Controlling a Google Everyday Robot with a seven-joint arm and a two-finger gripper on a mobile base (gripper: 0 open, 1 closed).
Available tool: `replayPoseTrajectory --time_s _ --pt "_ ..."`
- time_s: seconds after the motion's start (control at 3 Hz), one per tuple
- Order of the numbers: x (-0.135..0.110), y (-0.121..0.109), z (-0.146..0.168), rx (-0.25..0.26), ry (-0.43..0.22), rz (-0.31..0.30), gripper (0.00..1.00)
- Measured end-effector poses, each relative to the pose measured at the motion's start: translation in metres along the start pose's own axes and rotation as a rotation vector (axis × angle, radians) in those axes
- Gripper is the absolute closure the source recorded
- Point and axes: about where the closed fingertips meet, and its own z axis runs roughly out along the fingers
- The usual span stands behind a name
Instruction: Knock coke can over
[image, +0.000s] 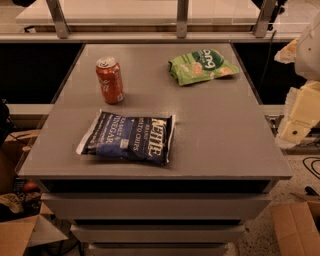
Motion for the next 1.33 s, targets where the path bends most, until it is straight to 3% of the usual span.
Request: replayPoseTrajectory --time_s 0.33,0.67,1.0,1.33 --pt "0.000 0.000 0.000 0.000 0.000 0.000 0.00" --pt "-0.006 -0.005 0.001 0.011 -0.054 -0.012 0.00" --pt "-0.033 -0.025 0.012 0.011 -0.159 -0.072 0.00" --pt "-0.069 -0.046 0.034 -0.029 -0.286 -0.119 0.00"
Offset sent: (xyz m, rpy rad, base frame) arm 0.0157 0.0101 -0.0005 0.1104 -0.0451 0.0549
